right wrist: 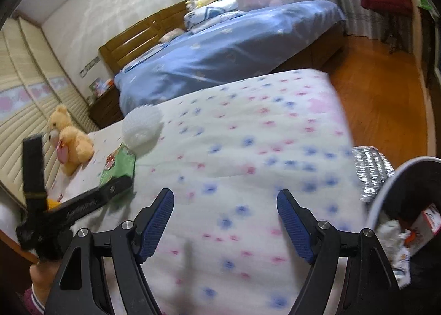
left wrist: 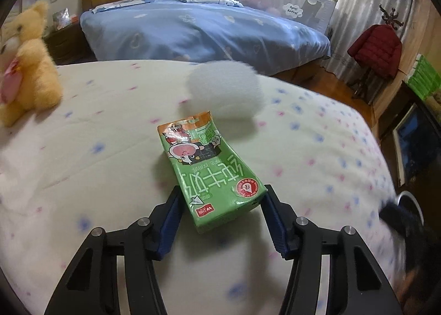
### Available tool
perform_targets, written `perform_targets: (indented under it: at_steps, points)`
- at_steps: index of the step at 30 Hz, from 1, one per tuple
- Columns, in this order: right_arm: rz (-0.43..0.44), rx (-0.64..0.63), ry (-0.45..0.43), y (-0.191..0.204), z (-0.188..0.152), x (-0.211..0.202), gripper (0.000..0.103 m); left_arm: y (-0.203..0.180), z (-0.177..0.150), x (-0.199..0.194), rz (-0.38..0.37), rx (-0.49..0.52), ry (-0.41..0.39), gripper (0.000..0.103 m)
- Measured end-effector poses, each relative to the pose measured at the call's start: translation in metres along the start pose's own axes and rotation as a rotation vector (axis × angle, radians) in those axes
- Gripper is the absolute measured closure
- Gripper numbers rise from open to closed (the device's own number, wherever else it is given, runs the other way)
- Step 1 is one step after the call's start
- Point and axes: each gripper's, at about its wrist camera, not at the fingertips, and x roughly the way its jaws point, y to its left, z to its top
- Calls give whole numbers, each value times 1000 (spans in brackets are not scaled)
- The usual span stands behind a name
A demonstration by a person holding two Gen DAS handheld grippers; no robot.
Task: Collect trash
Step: 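Grasp the green milk box with the left tool while the right grasps the white foam sleeve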
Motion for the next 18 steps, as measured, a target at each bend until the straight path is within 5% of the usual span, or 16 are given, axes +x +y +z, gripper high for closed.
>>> perform_targets:
  at_steps: [14, 17, 18]
  points:
    - [106, -82, 22, 97, 26, 82, 25, 95, -23, -35, 46, -67, -6, 47]
    - [116, -78, 1, 105, 35, 94, 25, 94, -26, -37, 53, -81, -26, 34]
    - [122, -64, -5, 105, 39, 100, 24, 93, -27, -39, 83, -83, -35, 23]
